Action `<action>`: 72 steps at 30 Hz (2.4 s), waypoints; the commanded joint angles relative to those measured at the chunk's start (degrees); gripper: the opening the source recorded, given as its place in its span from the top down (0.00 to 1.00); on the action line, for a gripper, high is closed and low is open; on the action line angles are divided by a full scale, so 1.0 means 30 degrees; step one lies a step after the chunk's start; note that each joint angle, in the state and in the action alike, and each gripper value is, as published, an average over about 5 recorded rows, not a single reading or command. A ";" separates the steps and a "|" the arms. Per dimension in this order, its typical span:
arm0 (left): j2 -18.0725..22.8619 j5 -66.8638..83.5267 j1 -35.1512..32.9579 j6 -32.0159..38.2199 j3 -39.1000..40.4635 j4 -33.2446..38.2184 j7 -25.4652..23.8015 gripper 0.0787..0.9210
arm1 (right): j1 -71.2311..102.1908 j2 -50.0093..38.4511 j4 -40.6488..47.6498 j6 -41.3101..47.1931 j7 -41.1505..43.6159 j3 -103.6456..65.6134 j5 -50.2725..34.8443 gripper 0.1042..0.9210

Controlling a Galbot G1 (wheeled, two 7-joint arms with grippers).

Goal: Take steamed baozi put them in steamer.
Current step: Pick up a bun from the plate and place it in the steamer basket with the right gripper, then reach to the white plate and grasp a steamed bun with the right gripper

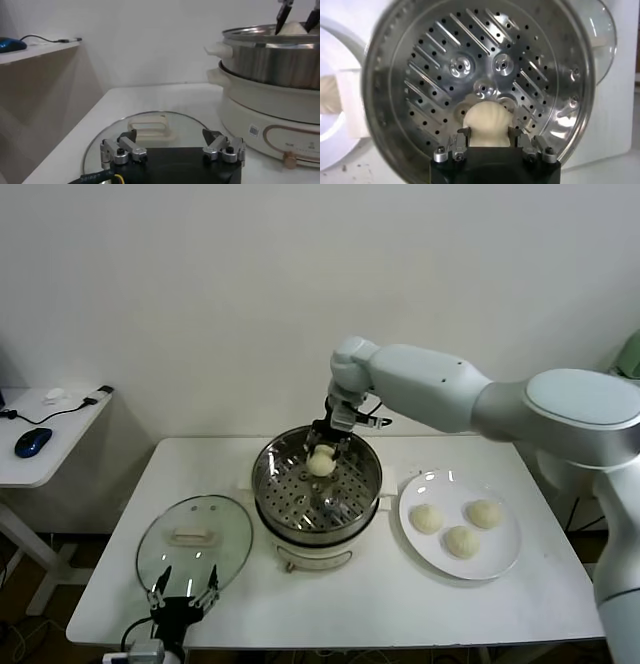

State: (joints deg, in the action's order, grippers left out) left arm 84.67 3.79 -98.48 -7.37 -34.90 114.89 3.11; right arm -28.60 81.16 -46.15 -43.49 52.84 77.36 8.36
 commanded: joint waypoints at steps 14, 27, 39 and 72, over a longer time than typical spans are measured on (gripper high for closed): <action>0.0074 0.0065 0.0141 0.0000 0.0050 -0.0088 0.0099 0.12 | -0.3486 -0.1422 -0.2214 0.0411 0.1444 0.2217 -0.7639 0.13; 0.0168 0.0051 0.0020 0.0071 0.0374 0.0236 0.0048 0.12 | -1.2562 -1.0250 -0.9814 1.2681 0.2495 1.3214 -1.4964 0.12; 0.0086 0.0177 -0.0146 0.0150 0.0312 0.0302 0.0071 0.12 | -0.7734 -1.4890 -1.4714 2.0988 -0.1819 1.2351 -1.5991 0.12; 0.0136 0.0285 -0.0016 0.0190 0.0001 -0.0621 0.0084 0.12 | 0.3870 -0.9536 -0.4580 2.0682 -0.2502 0.2547 -1.3046 0.19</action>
State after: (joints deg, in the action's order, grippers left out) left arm 85.05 4.64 -98.54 -6.71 -34.93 113.15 3.29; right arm -20.85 51.07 -62.93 17.79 45.97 87.93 -31.41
